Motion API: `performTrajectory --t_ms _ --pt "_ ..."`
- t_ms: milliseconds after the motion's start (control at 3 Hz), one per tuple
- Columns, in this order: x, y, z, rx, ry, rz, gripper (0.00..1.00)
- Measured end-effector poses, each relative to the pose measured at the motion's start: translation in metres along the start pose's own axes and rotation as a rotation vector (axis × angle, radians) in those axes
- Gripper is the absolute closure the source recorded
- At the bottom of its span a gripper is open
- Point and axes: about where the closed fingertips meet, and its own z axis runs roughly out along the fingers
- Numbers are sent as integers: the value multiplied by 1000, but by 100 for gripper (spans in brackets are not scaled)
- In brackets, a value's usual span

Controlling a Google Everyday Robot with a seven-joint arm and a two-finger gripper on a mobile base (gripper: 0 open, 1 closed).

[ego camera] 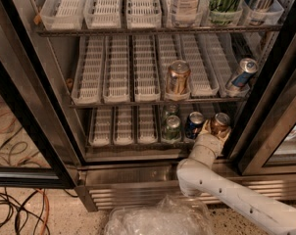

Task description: Pick orange can from bottom shelf of fridge

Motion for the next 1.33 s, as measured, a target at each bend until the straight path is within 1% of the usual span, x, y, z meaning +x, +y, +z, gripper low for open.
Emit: performTrajectory --t_ms 333,667,1333 --pt "0 0 0 0 0 0 100" --pt "-1 -1 -2 -3 -11 0 100" --pt "-13 -5 -10 -9 -87 23 100"
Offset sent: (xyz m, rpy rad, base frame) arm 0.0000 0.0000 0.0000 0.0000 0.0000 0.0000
